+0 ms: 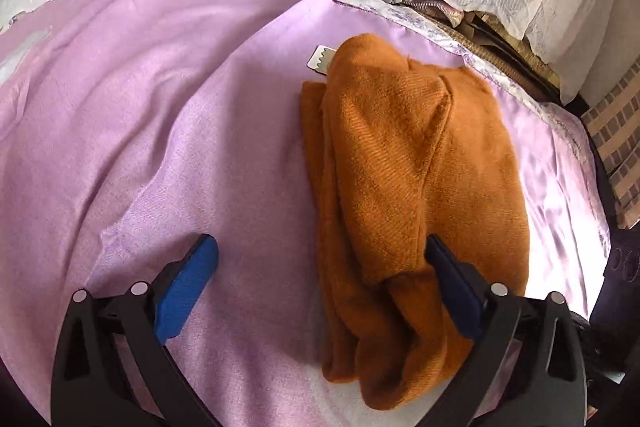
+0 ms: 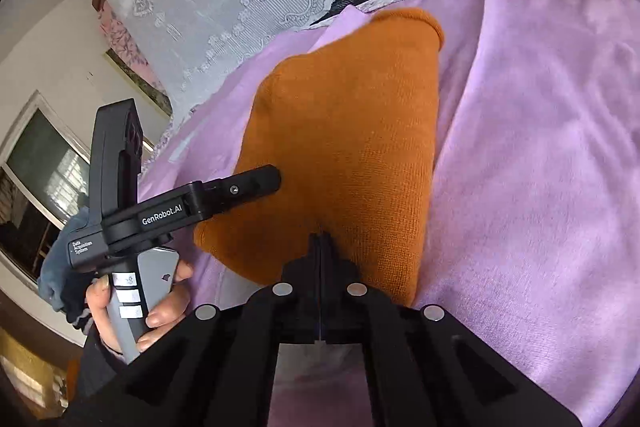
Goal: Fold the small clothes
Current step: 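Open the left gripper while the right gripper presses the folded bundle flat, then pat the folded orange bundle square with both open grippers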
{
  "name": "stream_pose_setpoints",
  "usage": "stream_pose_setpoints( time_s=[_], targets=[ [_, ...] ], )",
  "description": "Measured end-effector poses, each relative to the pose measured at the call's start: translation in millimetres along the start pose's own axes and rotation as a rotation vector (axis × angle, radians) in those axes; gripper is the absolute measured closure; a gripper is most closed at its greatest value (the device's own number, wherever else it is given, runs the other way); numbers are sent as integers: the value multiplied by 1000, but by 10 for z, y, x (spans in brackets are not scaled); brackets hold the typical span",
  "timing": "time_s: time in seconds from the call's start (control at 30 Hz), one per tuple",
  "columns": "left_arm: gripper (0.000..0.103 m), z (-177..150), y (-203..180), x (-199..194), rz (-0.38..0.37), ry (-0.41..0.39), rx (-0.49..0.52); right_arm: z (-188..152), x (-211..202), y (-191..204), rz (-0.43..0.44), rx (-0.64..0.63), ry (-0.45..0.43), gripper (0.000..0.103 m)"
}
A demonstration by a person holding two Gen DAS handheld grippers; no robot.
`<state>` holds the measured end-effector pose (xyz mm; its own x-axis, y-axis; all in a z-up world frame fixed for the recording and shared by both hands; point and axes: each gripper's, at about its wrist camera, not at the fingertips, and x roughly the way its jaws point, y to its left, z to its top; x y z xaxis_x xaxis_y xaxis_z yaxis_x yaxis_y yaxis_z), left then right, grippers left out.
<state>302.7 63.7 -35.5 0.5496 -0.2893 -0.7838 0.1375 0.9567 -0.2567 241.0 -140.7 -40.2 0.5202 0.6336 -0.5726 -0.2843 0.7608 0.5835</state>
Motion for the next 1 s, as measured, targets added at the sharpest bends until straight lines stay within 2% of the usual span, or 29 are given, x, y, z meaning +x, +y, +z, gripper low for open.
stream_pose_setpoints(
  time_s=[0.07,0.13,0.27,0.37,0.47,0.63,0.73,0.8,0.9,1.0],
  targets=[
    [4,5,27,-11,-12,-1,-10,23,-39,-71,34,57,3,103],
    [4,9,74,-42,-32,-5,-34,-32,-79,-74,50,57,-15,103],
    [6,89,164,-258,-70,-77,-92,-71,-257,14,59,59,-52,101],
    [6,213,188,-377,-114,-110,-114,52,-395,141,35,27,-117,97],
    [6,330,126,-318,-128,-99,-101,240,-376,156,36,33,-141,97],
    [6,476,-36,-13,-84,-54,-31,559,-142,38,38,81,-169,97],
    [5,525,13,246,-78,2,-45,744,86,-101,28,107,-159,97],
    [4,533,70,369,-93,41,-62,815,242,-250,14,132,-136,103],
    [4,518,12,368,-57,27,-23,807,341,-447,82,185,-116,103],
    [4,493,-17,340,-39,8,-6,780,288,-431,83,185,-130,103]
  ],
)
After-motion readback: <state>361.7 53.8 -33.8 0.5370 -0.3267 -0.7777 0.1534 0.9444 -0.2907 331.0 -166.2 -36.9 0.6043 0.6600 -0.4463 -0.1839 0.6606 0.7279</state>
